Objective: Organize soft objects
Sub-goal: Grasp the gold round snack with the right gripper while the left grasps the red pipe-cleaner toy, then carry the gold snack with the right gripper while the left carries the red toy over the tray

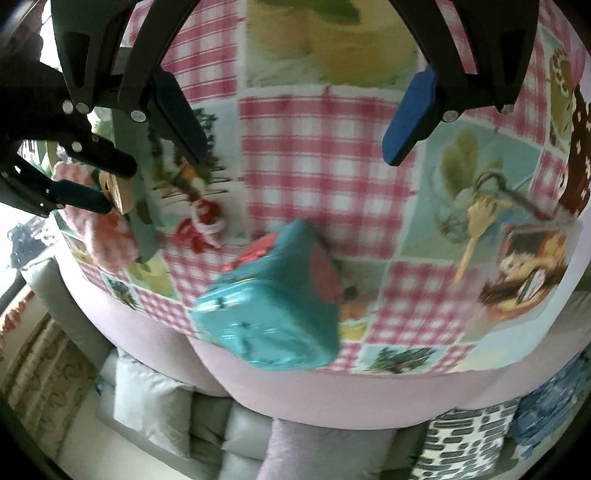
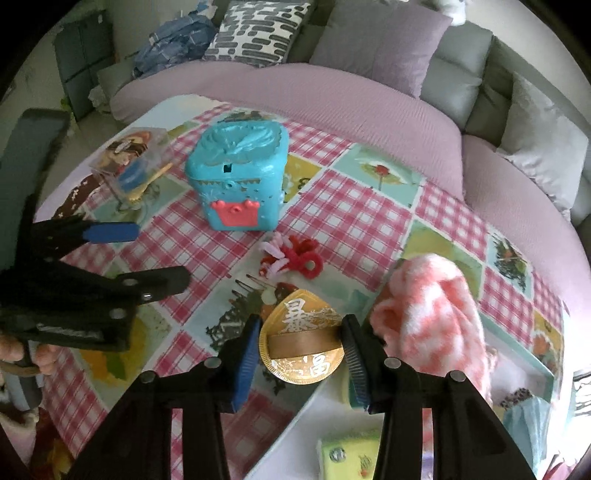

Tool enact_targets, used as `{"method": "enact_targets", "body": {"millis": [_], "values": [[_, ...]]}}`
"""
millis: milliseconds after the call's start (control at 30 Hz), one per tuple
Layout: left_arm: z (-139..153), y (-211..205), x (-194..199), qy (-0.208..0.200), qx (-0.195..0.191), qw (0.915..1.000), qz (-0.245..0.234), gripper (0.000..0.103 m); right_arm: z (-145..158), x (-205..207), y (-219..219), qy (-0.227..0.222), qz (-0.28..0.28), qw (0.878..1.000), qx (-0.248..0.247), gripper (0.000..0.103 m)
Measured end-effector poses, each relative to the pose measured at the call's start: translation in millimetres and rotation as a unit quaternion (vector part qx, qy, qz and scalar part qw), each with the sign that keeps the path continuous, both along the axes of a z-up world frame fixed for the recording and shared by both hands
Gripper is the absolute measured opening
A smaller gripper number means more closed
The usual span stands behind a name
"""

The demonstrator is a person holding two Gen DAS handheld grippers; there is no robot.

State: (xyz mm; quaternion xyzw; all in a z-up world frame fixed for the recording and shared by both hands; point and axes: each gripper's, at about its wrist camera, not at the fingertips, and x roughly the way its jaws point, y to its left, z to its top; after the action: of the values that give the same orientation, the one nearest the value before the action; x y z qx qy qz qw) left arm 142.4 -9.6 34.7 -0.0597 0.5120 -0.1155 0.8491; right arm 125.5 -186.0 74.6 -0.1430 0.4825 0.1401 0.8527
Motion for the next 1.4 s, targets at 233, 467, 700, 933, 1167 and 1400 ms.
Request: {"method": "enact_targets", "body": {"millis": [233, 467, 700, 933, 1167, 1400], "values": [[9, -35, 13, -0.008, -0.009, 0.999, -0.042, 0.095, 12, -18, -24, -0.012, -0.017, 1.0, -0.007, 0.046], [1, -67, 31, -0.002, -0.011, 0.9976, -0.068, 0.074, 14, -26, -49, -0.019, -0.037, 0.999, -0.006, 0.046], [-17, -86, 46, 0.008, 0.003, 0.9974, -0.071, 0.041, 11, -28, -64, -0.023, -0.049, 0.999, 0.001, 0.046], [-19, -91, 50, -0.004, 0.016, 0.9973, -0.071, 0.022, 11, -30, -68, -0.024, -0.054, 0.998, 0.011, 0.046], [-11, -94, 44, -0.012, 0.013, 0.9968, -0.078, 0.02, 17, -37, -66, -0.027, -0.056, 0.998, 0.018, 0.046], [21, -89, 22, -0.035, 0.009, 0.996, -0.081, 0.02, 30, -50, -62, -0.033, -0.057, 0.997, 0.027, 0.046]]}}
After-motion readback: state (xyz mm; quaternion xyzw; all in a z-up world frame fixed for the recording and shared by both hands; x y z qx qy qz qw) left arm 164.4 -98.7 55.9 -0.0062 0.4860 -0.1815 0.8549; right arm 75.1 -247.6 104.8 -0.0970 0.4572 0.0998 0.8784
